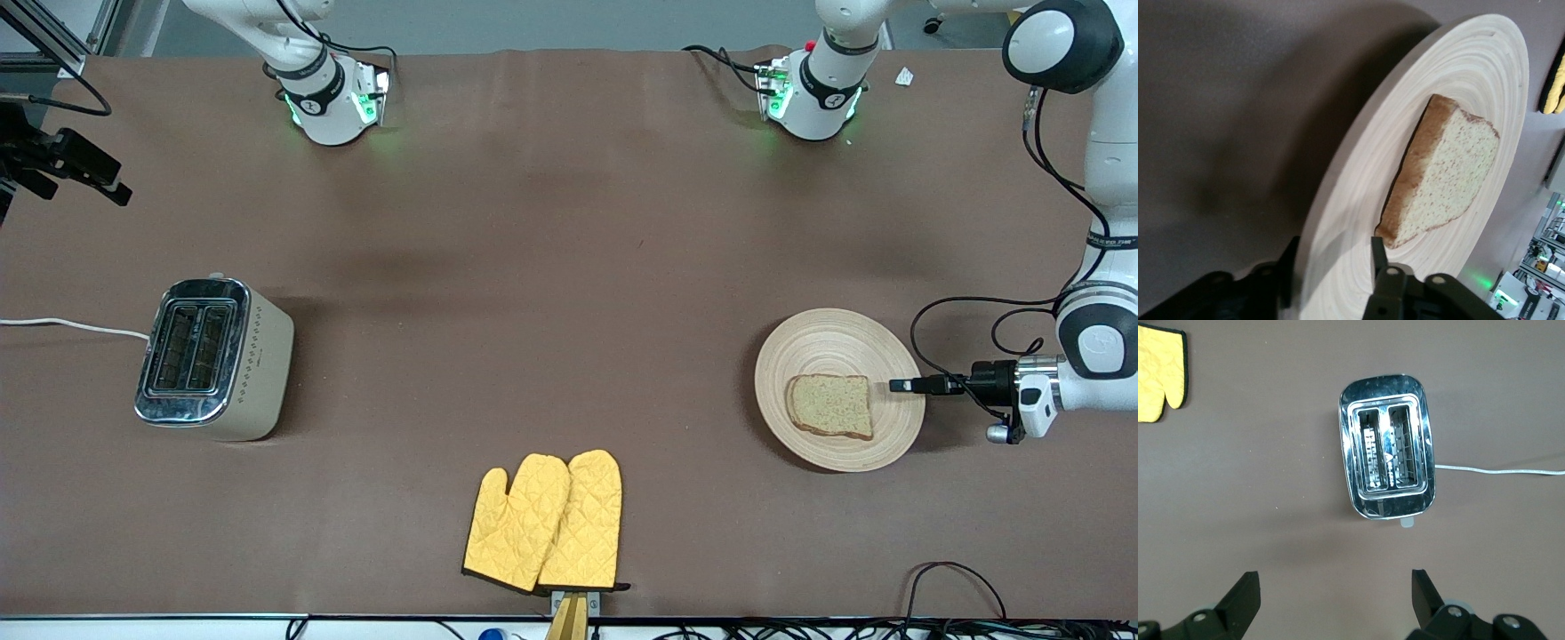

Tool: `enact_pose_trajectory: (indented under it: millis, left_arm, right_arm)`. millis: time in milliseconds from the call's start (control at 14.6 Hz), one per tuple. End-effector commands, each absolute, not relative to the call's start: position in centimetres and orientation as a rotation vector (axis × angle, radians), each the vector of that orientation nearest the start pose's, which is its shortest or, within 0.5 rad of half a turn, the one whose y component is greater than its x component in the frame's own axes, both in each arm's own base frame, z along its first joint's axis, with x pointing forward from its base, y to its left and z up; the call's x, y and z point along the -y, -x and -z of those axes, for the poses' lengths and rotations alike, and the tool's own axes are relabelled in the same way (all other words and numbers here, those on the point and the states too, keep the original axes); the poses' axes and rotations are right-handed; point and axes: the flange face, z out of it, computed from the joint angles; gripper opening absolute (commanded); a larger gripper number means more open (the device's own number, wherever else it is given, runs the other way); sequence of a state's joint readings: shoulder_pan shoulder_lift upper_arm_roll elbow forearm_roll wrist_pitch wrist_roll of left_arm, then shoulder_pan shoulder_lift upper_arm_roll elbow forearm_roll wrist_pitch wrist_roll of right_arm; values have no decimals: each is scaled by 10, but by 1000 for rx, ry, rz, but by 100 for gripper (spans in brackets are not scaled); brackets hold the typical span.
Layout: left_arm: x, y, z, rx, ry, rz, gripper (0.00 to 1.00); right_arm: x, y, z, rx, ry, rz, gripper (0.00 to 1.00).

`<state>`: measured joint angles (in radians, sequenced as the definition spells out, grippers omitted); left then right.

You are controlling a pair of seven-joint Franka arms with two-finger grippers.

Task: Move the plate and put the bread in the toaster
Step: 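Slide the wooden plate with the left gripper toward the toaster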

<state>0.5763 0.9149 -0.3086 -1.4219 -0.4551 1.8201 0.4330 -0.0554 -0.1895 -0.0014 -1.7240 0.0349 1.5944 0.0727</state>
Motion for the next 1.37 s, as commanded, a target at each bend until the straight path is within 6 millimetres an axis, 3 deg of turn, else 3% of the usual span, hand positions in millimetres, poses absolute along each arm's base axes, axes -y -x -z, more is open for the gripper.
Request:
enact_pose_trajectory:
  millis: [0, 206, 343, 480, 685, 1028, 1302]
  left_arm:
    - [-176, -648, -155, -136, -2289, 266, 43]
    - [-176, -648, -157, -126, -2283, 271, 40]
    - [-175, -646, -156, -113, -2277, 274, 25]
    - [-174, -646, -157, -59, -2272, 257, 21]
    - [-174, -646, -156, -42, -2269, 251, 2]
    - [-168, -639, -154, -77, -2140, 283, 0]
    - [-150, -644, -163, -36, -2116, 295, 0]
  right_arm:
    - [23, -497, -656, -204, 3127, 168, 100]
    - [27, -515, -644, -221, 3124, 204, 100]
    - [29, -516, -643, -223, 3124, 217, 100]
    - [29, -514, -640, -235, 3125, 188, 100]
    - [40, -515, -641, -269, 3122, 204, 100]
    - [51, -536, -613, -295, 3123, 166, 100]
    - [49, -534, -614, -291, 3123, 152, 100]
